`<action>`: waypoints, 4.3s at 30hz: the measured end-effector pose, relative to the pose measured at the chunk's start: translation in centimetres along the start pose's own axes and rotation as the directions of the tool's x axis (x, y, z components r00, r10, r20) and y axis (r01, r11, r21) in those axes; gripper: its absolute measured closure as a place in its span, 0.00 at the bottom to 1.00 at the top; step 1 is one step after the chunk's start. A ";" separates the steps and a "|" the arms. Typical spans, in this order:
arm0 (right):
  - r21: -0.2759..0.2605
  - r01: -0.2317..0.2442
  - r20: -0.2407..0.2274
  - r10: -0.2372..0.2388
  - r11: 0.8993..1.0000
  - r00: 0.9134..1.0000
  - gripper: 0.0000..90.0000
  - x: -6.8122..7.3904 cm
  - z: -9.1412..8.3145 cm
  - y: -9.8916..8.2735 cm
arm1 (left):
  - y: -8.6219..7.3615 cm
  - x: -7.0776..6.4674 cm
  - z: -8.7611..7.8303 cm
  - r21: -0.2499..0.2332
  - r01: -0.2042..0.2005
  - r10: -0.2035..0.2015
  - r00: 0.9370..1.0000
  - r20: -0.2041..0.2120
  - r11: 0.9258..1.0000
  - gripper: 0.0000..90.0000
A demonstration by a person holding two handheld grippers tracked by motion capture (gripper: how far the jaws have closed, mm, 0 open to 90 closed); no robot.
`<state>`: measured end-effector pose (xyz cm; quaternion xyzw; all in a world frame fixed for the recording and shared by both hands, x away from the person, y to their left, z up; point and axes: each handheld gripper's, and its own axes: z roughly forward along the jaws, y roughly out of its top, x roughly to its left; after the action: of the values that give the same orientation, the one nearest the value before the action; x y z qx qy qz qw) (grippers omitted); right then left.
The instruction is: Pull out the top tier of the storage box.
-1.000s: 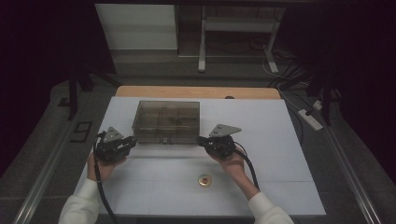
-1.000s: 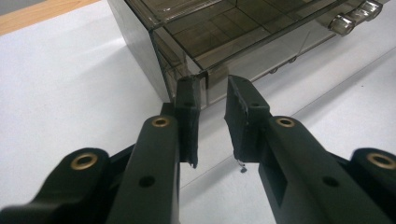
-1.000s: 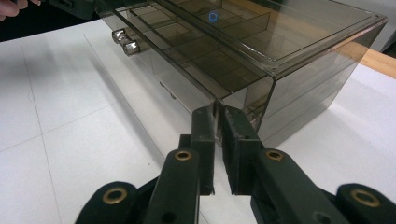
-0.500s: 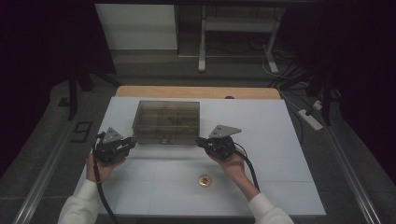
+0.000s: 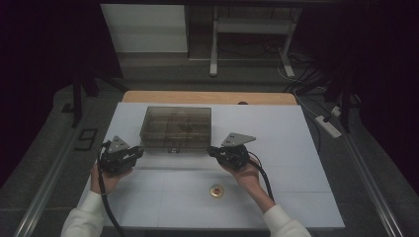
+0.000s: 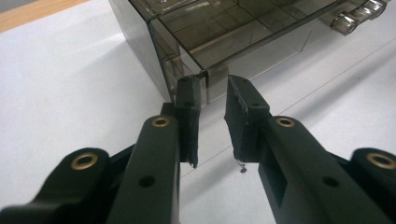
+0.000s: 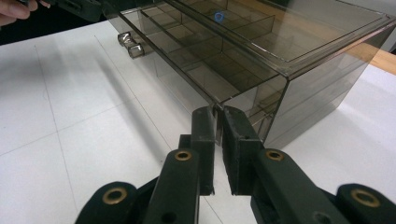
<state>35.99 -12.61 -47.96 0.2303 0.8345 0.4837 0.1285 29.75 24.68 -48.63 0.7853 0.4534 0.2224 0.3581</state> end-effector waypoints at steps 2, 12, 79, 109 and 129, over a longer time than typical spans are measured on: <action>0.001 0.000 -0.002 0.000 1.000 1.000 0.91 0.0 -0.1 0.0 | 0.0 -0.1 -0.1 0.002 -0.001 0.001 1.000 -0.001 1.000 0.82; 0.007 0.007 -0.008 -0.007 1.000 1.000 0.91 0.2 -0.2 -0.1 | -0.1 -0.2 -0.2 0.008 -0.003 0.003 1.000 -0.001 1.000 0.82; -0.011 0.035 -0.042 -0.035 0.999 0.998 0.92 1.0 -0.9 -0.1 | -1.2 -0.9 -1.1 0.006 -0.016 0.016 1.000 0.000 1.000 0.83; 0.060 0.085 -0.020 -0.084 0.995 0.996 0.94 2.0 -0.9 -1.2 | -1.7 -1.3 -1.6 0.012 -0.020 0.020 1.000 0.000 1.000 0.84; 0.071 0.082 -0.035 -0.080 0.994 0.996 0.93 2.2 -1.0 -1.3 | -2.1 -1.7 -1.9 0.013 -0.024 0.024 1.000 -0.002 1.000 0.84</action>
<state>33.31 -12.80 -48.53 0.1930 0.8622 0.4511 0.1259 26.48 24.59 -49.01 0.7929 0.4456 0.2247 0.3497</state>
